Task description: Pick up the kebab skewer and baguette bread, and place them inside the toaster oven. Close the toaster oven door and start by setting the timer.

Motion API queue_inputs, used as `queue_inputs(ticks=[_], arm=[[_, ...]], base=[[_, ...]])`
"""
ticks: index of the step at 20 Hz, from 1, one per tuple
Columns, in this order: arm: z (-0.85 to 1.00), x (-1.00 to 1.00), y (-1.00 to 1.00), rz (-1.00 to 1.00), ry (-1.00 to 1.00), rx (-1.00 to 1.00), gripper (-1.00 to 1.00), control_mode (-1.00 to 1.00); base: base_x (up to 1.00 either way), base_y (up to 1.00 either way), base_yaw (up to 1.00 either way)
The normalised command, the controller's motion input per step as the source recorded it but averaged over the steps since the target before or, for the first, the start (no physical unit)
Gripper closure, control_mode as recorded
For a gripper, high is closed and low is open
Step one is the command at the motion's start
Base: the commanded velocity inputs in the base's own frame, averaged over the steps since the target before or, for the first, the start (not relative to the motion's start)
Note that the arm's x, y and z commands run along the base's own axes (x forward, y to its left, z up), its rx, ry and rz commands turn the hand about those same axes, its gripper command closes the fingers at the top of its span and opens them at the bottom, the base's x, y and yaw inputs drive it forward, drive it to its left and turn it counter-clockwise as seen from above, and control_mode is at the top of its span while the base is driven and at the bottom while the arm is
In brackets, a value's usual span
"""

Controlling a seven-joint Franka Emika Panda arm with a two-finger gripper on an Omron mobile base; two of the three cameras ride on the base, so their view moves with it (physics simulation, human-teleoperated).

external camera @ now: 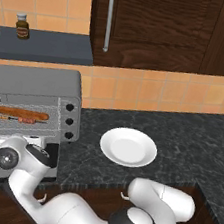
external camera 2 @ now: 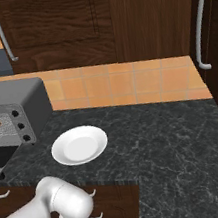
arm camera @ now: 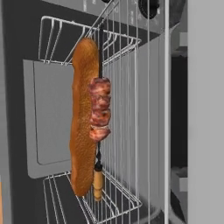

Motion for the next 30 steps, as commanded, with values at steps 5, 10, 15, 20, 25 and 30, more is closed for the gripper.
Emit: queue_inputs(ticks=[5,10,15,20,25,30], arm=[[0.03,-0.17,0.00,0.00,0.00,0.00,-1.00,-1.00],[0.21,0.06,0.00,0.00,0.00,0.00,-1.00,-1.00],[0.01,0.12,0.00,0.00,0.00,0.00,-1.00,-1.00],[0.00,0.00,0.02,0.00,0.00,0.00,-1.00,-1.00],[-0.05,0.03,0.02,0.00,0.00,0.00,-1.00,-1.00],[-0.13,0.09,0.01,0.00,0.00,0.00,-1.00,-1.00]], base=[[0.00,0.00,0.00],[0.00,0.00,0.00],[0.00,0.00,0.00],[0.00,0.00,0.00],[0.00,0.00,0.00],[0.00,0.00,0.00]])
